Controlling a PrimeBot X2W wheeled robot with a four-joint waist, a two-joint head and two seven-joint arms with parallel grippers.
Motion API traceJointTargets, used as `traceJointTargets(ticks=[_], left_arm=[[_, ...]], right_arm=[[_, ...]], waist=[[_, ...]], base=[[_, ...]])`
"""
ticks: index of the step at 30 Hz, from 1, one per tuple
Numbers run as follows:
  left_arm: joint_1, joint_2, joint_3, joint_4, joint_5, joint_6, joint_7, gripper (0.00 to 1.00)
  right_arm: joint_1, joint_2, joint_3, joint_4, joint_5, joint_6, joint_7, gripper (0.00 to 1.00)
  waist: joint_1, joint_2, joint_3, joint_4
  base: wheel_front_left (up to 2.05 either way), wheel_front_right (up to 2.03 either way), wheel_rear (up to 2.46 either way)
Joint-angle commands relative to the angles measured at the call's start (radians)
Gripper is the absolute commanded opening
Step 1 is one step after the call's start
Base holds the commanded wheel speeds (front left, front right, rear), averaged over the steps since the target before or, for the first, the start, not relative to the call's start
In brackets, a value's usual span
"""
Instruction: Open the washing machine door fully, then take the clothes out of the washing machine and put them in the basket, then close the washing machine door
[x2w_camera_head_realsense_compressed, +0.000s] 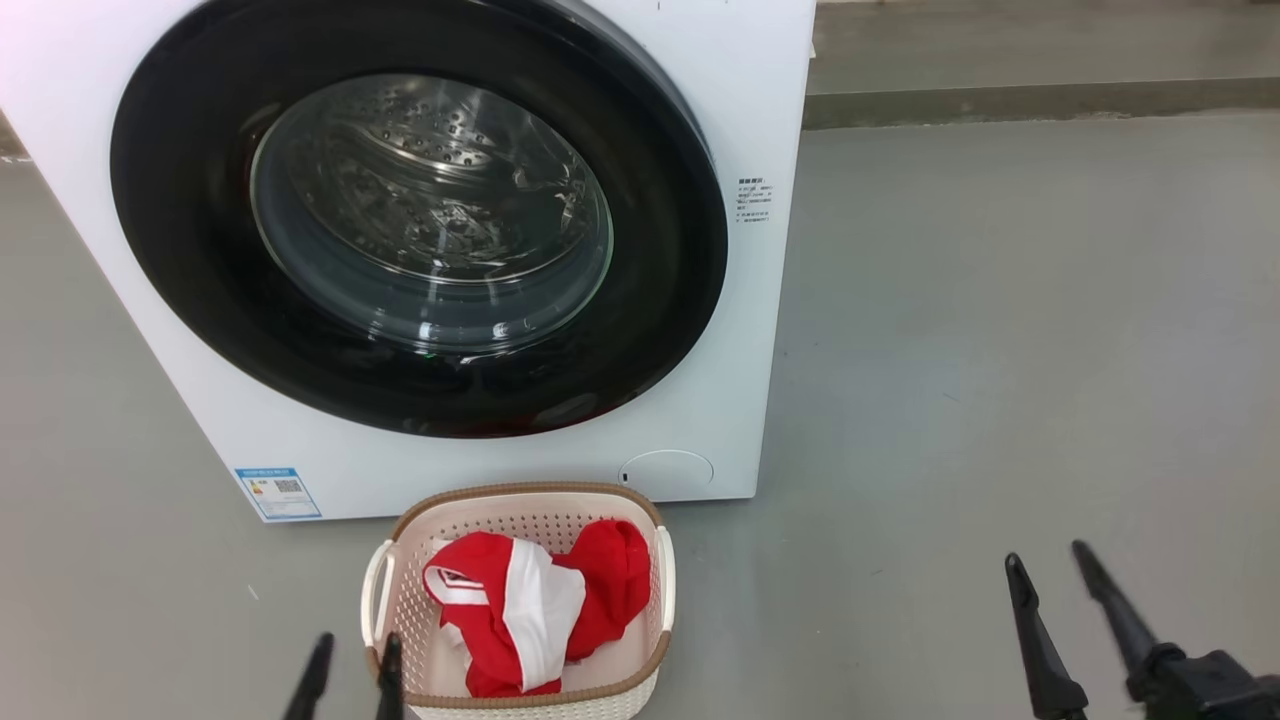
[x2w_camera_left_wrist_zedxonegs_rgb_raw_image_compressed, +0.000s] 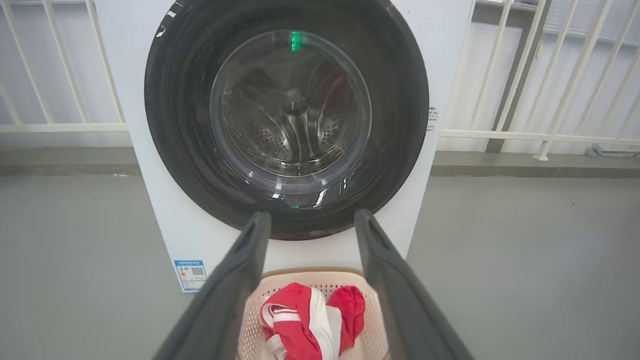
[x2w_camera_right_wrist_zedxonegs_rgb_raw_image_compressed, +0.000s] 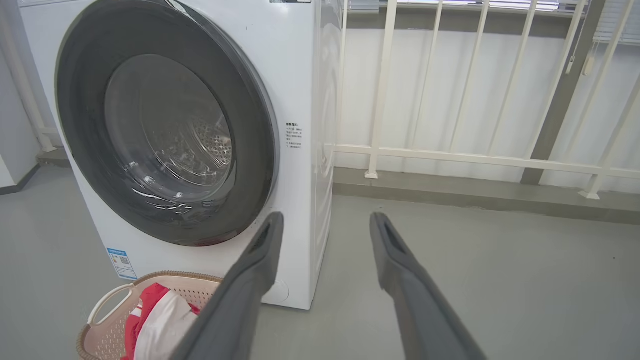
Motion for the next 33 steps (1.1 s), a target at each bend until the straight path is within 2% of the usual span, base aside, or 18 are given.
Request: traceJointTargets(ticks=[1,6,11,15,33], left_arm=[[0.000,-0.001,-0.001,0.007,-0.002,0.000,0.001,0.00],[0.000,-0.009,-0.001,0.051,-0.027,-0.003,0.008,0.00],[-0.010,-0.009,0.007,0.056,-0.085,-0.010,0.023,0.00],[-0.019,-0.010,0.012,0.061,-0.131,-0.015,0.035,0.00],[-0.060,-0.011,0.039,0.084,-0.337,-0.038,0.086,0.00]], right_arm=[[0.000,0.002,0.001,0.007,0.001,0.000,0.000,0.00],[-0.003,0.012,0.005,0.052,0.027,0.000,0.009,0.00],[-0.013,0.010,0.005,0.056,0.088,0.000,0.023,0.00],[-0.023,0.008,0.004,0.062,0.136,0.000,0.034,0.00],[-0.066,0.002,0.002,0.084,0.351,-0.001,0.085,0.00]], waist=[[0.0000,0.0000,0.000,0.000],[0.0001,0.0000,0.001,0.000],[0.0022,0.0000,0.002,-0.001],[0.0002,0.0000,0.006,-0.002],[0.0000,0.0000,0.016,-0.006]], base=[[0.00,0.00,0.00],[0.00,0.00,0.00],[0.00,0.00,0.00],[0.00,0.00,0.00],[0.00,0.00,0.00]])
